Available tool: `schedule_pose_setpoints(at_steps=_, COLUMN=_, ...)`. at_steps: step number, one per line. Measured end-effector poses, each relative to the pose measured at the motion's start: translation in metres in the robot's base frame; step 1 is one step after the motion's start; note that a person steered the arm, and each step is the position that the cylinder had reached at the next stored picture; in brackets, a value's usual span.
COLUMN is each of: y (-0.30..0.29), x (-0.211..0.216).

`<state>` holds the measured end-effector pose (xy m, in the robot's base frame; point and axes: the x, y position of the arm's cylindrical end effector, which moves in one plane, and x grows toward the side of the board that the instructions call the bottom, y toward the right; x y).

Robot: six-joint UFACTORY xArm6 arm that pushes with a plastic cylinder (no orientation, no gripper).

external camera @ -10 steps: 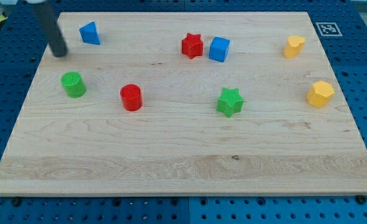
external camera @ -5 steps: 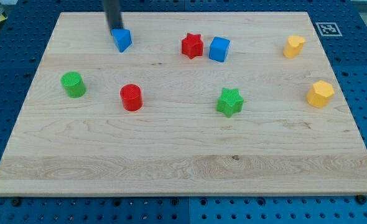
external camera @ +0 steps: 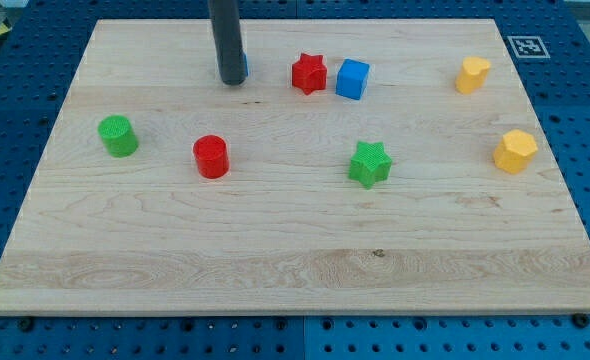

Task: Push the blue triangle into the red star

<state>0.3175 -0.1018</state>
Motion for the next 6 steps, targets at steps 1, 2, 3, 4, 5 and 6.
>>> schedule_pose_setpoints(at_steps=1, y=-0.054, x=-0.009)
schedule_pose_setpoints(at_steps=2, y=-0.080, x=-0.035)
schedule_pose_setpoints(at_steps=3, y=-0.062, x=-0.050)
schedule_pose_setpoints(at_steps=4, y=-0.005, x=-0.031)
schedule_pose_setpoints(at_steps=5, y=0.048, x=-0.005)
schedule_pose_setpoints(at_steps=6, y=0.074, x=0.002)
